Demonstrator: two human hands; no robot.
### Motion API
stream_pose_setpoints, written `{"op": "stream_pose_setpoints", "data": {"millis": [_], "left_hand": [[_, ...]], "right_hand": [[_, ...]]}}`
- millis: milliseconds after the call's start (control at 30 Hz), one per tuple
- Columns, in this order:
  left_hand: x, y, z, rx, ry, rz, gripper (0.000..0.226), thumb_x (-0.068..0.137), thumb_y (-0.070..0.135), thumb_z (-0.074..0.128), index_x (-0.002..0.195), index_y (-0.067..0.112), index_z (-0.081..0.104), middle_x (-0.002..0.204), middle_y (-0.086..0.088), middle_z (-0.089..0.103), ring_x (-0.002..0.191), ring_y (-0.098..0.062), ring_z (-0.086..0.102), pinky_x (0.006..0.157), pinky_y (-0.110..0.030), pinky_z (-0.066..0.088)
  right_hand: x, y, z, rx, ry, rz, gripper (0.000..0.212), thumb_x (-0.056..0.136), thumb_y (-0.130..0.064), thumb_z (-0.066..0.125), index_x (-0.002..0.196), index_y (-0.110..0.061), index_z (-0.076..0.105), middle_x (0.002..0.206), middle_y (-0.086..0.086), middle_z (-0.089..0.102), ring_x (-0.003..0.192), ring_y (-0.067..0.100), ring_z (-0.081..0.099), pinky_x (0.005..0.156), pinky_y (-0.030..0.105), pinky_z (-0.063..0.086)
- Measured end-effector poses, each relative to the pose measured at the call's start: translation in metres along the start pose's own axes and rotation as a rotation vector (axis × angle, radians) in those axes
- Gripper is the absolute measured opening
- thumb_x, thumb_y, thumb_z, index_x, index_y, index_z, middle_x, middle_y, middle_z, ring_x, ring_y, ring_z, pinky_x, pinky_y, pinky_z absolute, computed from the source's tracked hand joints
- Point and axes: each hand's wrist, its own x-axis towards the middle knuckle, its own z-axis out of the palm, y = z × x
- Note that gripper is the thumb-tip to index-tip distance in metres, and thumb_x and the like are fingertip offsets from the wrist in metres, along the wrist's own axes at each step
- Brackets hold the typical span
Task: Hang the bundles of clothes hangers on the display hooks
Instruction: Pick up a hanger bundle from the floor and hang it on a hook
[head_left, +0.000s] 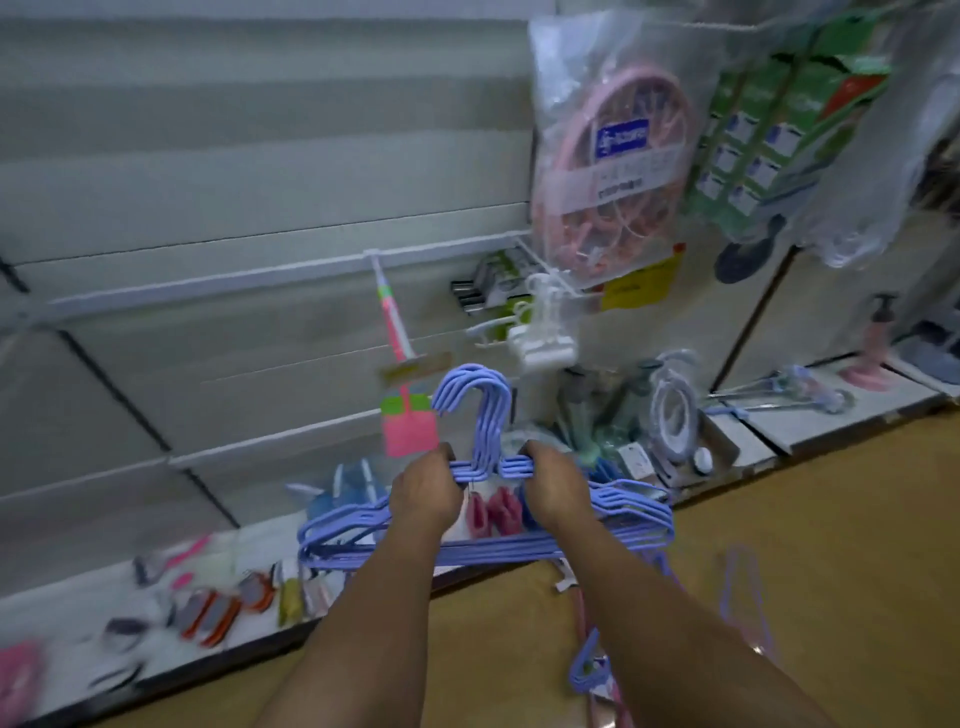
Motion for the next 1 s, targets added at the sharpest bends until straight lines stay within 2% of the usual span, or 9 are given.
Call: {"op": "stream_pose_setpoints", "data": {"millis": [133,200,367,467,700,833,1000], "left_hand": [[-0.029,-0.064,-0.041,0.008,0.088,-0.108,0.016,0.093,0.022,0.051,0.109,0.018,0.052,0.105,-0.010,0.065,0.099,-0.034,0.060,0.078,-0.038,0.045],[-0.046,-0.092,-0.060,0.017,0.140,-0.164,0.014,0.093,0.019,0.049,0.107,0.018,0.052,0.105,-0.011,0.066,0.100,-0.034,0.059,0.076,-0.036,0.043],[-0.090,-0.153,-0.102,0.018,0.253,-0.302,0.006,0.092,0.015,0.048,0.096,0.019,0.050,0.099,-0.009,0.066,0.095,-0.033,0.059,0.073,-0.033,0.038],[-0.111,-0.183,-0.124,0.013,0.296,-0.363,0.008,0.092,0.013,0.047,0.097,0.019,0.050,0.098,-0.009,0.066,0.092,-0.033,0.060,0.071,-0.033,0.038],[-0.135,-0.236,-0.173,-0.017,0.374,-0.407,0.009,0.093,0.015,0.049,0.099,0.019,0.055,0.095,-0.008,0.067,0.087,-0.032,0.060,0.070,-0.033,0.040],[-0.133,-0.253,-0.208,-0.024,0.423,-0.447,0.006,0.093,0.016,0.049,0.098,0.018,0.052,0.093,-0.009,0.065,0.082,-0.032,0.056,0.066,-0.032,0.037],[-0.111,-0.260,-0.250,-0.042,0.466,-0.462,0.008,0.093,0.013,0.047,0.100,0.015,0.052,0.098,-0.013,0.064,0.089,-0.035,0.058,0.070,-0.036,0.042]], "right_hand": [[-0.016,-0.069,0.030,-0.012,-0.025,-0.113,0.030,0.084,0.001,0.045,0.106,-0.014,0.060,0.107,0.012,0.066,0.100,0.032,0.060,0.076,0.033,0.044],[-0.026,-0.098,0.045,-0.015,-0.052,-0.169,0.034,0.086,0.001,0.044,0.113,-0.013,0.059,0.109,0.012,0.065,0.101,0.032,0.060,0.073,0.031,0.041],[-0.061,-0.166,0.079,-0.014,-0.070,-0.312,0.032,0.089,-0.001,0.044,0.115,-0.014,0.060,0.108,0.013,0.066,0.098,0.035,0.060,0.078,0.037,0.047],[-0.080,-0.201,0.098,-0.039,-0.050,-0.374,0.038,0.089,-0.002,0.043,0.120,-0.018,0.059,0.111,0.009,0.066,0.100,0.032,0.060,0.075,0.035,0.045],[-0.096,-0.272,0.110,-0.140,-0.003,-0.544,0.029,0.092,-0.009,0.047,0.117,-0.017,0.060,0.114,0.007,0.063,0.102,0.030,0.059,0.075,0.032,0.043],[-0.091,-0.311,0.114,-0.070,0.041,-0.584,0.024,0.093,-0.013,0.048,0.112,-0.019,0.062,0.111,0.007,0.061,0.098,0.030,0.058,0.069,0.033,0.038],[-0.068,-0.355,0.101,-0.040,0.085,-0.637,0.026,0.091,-0.012,0.048,0.111,-0.020,0.062,0.111,0.005,0.061,0.101,0.030,0.058,0.070,0.032,0.040]]}}
